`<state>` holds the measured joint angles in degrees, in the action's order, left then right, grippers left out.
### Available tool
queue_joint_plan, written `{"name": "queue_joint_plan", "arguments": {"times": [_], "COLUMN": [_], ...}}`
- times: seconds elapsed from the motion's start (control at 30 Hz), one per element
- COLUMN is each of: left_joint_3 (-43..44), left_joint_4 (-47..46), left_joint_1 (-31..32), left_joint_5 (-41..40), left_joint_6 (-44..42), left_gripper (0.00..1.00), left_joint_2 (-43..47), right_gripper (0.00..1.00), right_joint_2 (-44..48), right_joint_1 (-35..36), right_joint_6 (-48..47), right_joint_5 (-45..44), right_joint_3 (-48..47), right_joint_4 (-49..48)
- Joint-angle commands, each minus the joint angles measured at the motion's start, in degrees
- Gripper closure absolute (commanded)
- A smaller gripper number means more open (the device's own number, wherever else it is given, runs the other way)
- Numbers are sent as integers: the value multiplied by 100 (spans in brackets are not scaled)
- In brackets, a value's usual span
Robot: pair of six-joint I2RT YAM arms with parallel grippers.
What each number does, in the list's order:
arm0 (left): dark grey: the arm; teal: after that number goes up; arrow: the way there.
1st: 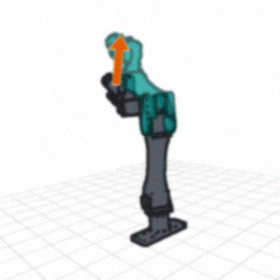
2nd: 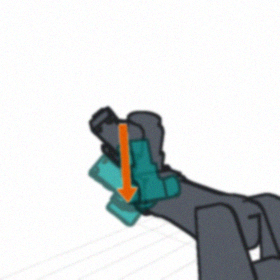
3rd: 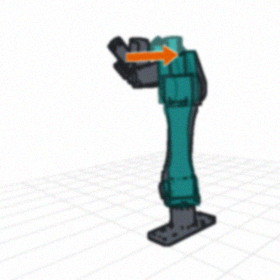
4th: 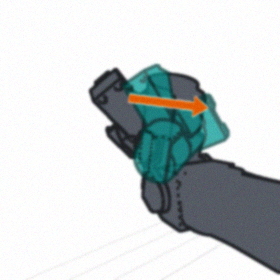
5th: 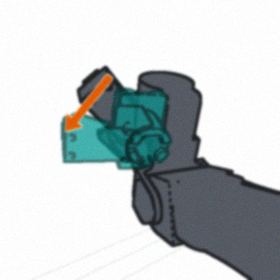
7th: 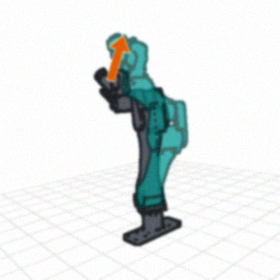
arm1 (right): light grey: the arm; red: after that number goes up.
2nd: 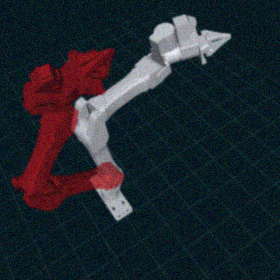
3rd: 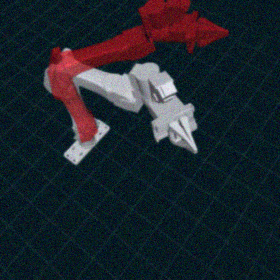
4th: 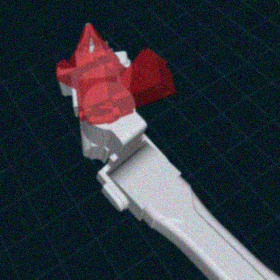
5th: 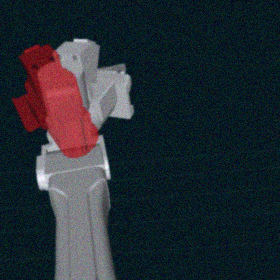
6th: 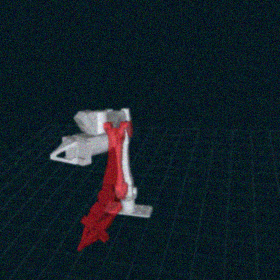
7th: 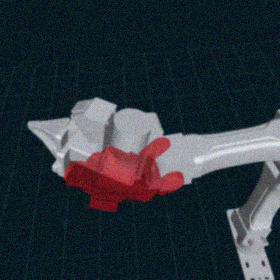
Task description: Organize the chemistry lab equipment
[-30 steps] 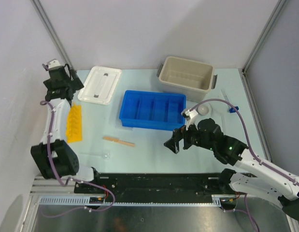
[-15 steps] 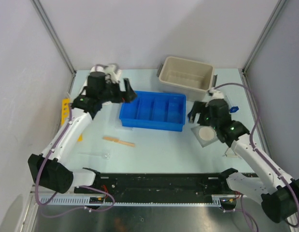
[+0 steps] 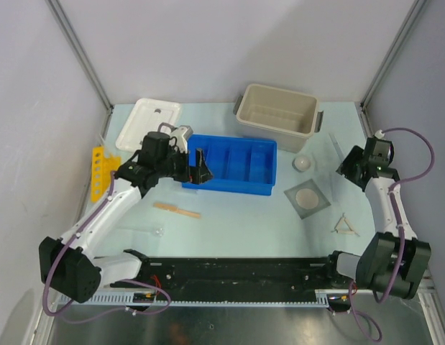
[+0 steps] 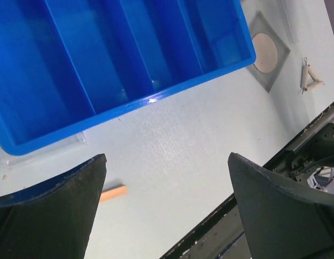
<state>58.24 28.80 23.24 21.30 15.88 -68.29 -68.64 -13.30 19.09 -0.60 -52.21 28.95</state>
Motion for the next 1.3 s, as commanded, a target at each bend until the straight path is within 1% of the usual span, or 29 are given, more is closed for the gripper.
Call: {"name": "queue_joint_plan", "arguments": {"times": [0.0, 0.13, 0.23, 0.43, 0.5, 0.6, 0.8, 0.93, 1.13, 1.27], "left_joint_3": [-51, -203, -285, -310, -321, -318, -329, -331, -347, -344], "left_joint_4": [-199, -236, -263, -293, -308, -325, -335, -349, -370, -374], "left_joint_1": [24, 23, 22, 24, 25, 25, 23, 27, 28, 29], "left_joint_5": [90, -64, -145, -126, -102, -34, 7, 22, 29, 53], "left_joint_6": [152, 195, 208, 227, 235, 252, 253, 266, 269, 275], "left_gripper": [0, 1, 1, 1, 1, 1, 1, 1, 1, 1], "left_joint_2": [433, 744, 937, 1074, 1073, 1023, 1022, 1015, 1000, 981], "right_gripper": [42, 45, 45, 47, 48, 48, 49, 49, 54, 61], "right_joint_2": [-481, -877, -1014, -1307, -1395, -1531, -1853, -2115, -2348, -2401], "right_joint_1": [-155, -337, -414, -423, -315, -73, 115, 238, 366, 443], "right_joint_6": [-317, -411, -452, -404, -366, -363, -409, -467, -494, -529], "right_joint_5": [-87, -13, 280, 426, 470, 262, -360, -478, -609, -750], "right_joint_3": [-158, -167, -167, -167, -167, -167, -167, -167, -167, -165], "right_joint_4": [-7, 19, -10, -107, -119, -123, -147, -203, -242, -229]}}
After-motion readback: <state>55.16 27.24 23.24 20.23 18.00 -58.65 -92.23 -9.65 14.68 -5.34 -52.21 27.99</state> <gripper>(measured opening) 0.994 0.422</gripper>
